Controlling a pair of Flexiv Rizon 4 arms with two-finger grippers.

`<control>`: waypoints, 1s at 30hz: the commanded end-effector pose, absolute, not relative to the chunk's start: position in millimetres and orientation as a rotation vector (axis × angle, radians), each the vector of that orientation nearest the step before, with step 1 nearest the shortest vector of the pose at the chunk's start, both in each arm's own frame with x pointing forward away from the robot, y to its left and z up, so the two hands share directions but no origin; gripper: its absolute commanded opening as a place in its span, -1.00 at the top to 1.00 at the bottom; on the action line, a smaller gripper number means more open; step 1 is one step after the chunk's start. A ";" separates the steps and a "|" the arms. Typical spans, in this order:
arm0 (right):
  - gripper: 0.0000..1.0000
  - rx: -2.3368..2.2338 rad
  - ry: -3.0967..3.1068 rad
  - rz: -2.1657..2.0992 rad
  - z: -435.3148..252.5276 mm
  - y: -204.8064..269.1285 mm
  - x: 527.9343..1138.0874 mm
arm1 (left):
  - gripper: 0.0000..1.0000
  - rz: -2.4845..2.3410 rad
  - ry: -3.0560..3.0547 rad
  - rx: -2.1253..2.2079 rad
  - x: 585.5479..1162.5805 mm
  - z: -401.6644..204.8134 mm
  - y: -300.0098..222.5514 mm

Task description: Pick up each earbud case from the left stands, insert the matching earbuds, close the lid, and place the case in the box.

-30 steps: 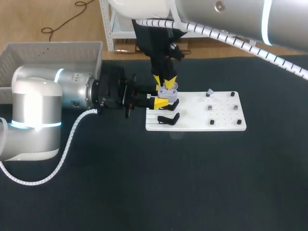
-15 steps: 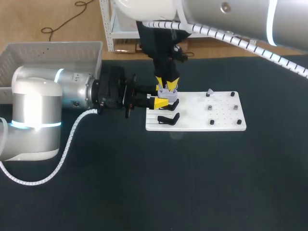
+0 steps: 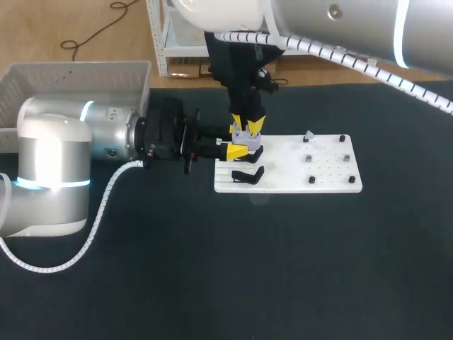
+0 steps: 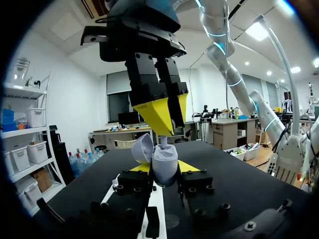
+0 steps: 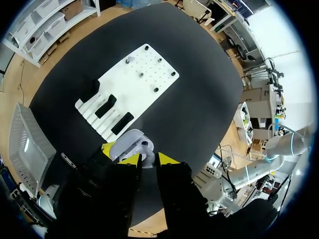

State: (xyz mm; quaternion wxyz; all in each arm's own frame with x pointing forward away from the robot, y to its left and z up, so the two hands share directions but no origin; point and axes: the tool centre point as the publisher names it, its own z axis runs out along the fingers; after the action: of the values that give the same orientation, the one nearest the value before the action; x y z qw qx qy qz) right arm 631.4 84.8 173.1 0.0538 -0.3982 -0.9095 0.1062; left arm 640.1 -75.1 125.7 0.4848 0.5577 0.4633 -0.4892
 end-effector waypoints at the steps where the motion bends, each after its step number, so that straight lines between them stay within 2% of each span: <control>1: 1.00 -1.211 -2.760 0.322 170.8 83.5 632.1 | 1.00 -1.186 1.129 1.355 638.6 125.3 -75.3; 14: 1.00 -1.217 -2.741 0.341 165.5 82.5 633.2 | 1.00 -1.186 1.129 1.355 638.6 125.3 -75.3; 16: -0.76 -1.216 -2.736 0.337 164.9 82.0 632.8 | 1.00 -1.186 1.129 1.355 638.6 125.3 -75.3; 17: -1.00 -1.217 -2.735 0.333 164.9 81.6 632.2 | 1.00 -1.186 1.129 1.355 638.6 125.3 -75.3; 24: -1.00 -1.215 -2.769 0.270 177.2 78.8 616.2 | 1.00 -1.186 1.129 1.355 638.6 125.3 -75.3; 30: -1.00 -1.074 -2.887 0.021 195.9 67.9 600.0 | 1.00 -1.186 1.129 1.355 638.6 125.3 -75.3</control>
State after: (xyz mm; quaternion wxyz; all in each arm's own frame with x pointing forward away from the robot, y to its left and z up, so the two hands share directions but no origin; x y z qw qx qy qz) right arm 622.6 91.1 190.0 0.0628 -0.3675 -0.9239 0.0858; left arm 640.1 -75.3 125.6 0.4848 0.5576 0.4634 -0.4892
